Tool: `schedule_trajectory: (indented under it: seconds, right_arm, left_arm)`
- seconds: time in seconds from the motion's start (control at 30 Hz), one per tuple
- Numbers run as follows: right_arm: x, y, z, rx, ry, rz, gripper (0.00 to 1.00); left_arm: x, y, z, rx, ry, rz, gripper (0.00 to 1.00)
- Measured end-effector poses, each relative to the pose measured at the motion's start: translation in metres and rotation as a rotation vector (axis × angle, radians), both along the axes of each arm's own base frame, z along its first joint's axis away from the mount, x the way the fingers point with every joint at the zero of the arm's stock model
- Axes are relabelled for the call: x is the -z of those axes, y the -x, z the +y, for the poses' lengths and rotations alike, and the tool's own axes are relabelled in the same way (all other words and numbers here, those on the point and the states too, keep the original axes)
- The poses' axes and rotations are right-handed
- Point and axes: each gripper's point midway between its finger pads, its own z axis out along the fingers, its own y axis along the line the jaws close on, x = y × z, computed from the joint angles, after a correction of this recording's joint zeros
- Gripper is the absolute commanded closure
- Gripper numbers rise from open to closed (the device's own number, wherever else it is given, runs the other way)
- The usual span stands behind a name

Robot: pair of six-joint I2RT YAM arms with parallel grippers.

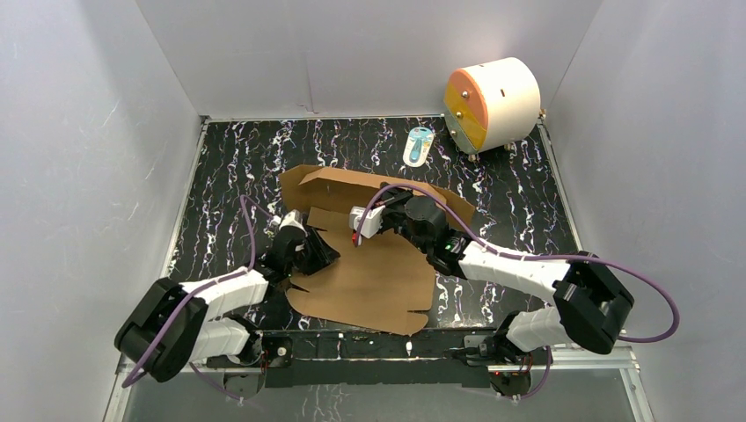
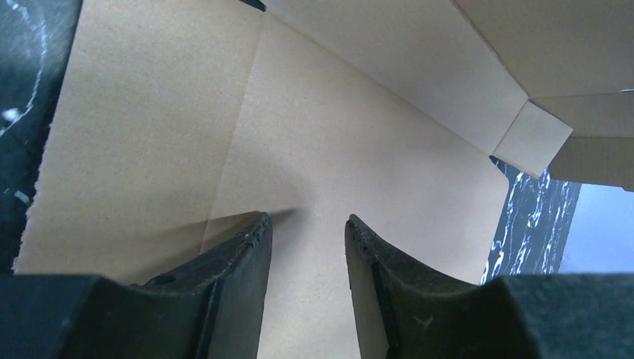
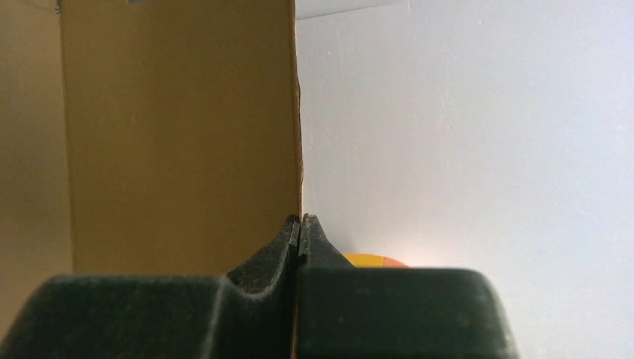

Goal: Fold the paper box

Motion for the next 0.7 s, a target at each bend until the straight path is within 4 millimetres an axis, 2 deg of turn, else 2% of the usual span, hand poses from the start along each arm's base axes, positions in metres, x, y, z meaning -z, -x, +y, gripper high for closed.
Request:
schedule_trajectory:
  seconds: [0.13,0.43,0.6,0.7]
  right_arm:
    - [-0.004,-0.004,0.001,0.000,-0.011,-0.021,1.00]
    - [0.005,-0.019,0.001,0.015,0.011,-0.051,1.00]
    - [0.003,-0.024,-0.003,0.025,0.008,-0.066,1.00]
    - [0.005,-0.025,-0.005,0.025,0.017,-0.068,1.00]
  left_arm:
    - [0.000,-0.010,-0.006,-0.004,0.013,-0.017,0.60]
    - [-0.004,-0.032,-0.015,0.003,-0.014,-0.048,0.57]
    - [-0.011,-0.041,-0.010,-0.006,-0.022,-0.078,0.54]
    - [-0.024,-0.049,-0.001,-0.032,-0.010,-0.117,0.52]
